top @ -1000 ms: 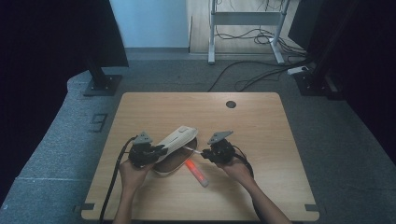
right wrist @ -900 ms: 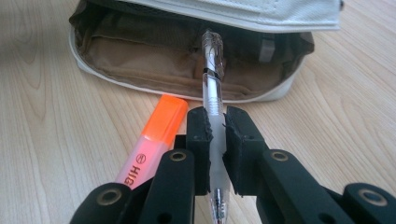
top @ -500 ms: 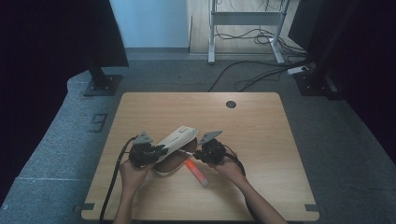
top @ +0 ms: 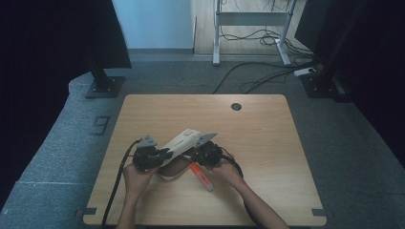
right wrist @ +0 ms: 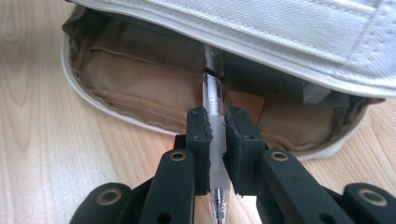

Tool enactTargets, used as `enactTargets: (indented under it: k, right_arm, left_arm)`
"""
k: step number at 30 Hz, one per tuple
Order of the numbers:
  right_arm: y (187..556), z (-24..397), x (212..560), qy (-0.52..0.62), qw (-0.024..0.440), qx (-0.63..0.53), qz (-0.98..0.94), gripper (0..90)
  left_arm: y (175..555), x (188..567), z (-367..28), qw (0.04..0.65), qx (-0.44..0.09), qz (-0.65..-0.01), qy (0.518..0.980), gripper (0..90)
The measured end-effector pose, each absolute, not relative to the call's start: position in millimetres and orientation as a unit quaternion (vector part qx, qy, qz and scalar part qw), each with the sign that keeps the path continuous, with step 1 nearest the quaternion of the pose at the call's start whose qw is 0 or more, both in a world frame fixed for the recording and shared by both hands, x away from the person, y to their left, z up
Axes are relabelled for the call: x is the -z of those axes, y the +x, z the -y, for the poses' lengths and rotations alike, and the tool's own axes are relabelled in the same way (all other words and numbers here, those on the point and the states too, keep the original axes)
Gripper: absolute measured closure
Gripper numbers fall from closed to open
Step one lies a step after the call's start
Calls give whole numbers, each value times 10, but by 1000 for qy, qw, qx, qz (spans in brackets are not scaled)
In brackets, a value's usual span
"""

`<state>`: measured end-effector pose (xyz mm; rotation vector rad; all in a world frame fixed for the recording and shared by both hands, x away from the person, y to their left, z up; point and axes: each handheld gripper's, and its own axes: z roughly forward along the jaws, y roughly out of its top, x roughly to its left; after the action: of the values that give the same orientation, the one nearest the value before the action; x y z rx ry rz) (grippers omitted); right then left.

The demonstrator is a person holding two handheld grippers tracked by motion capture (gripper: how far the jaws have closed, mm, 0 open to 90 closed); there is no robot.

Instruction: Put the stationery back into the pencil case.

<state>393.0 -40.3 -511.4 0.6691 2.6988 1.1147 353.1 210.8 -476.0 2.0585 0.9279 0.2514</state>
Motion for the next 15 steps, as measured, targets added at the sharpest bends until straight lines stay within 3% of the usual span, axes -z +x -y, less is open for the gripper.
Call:
enactTargets:
  k: [15]
  right_arm:
    - [4047,251,5223,215,73,-364,-903,784]
  left_arm:
    - [3533,4769,-2088,418,-103,-370,823,754]
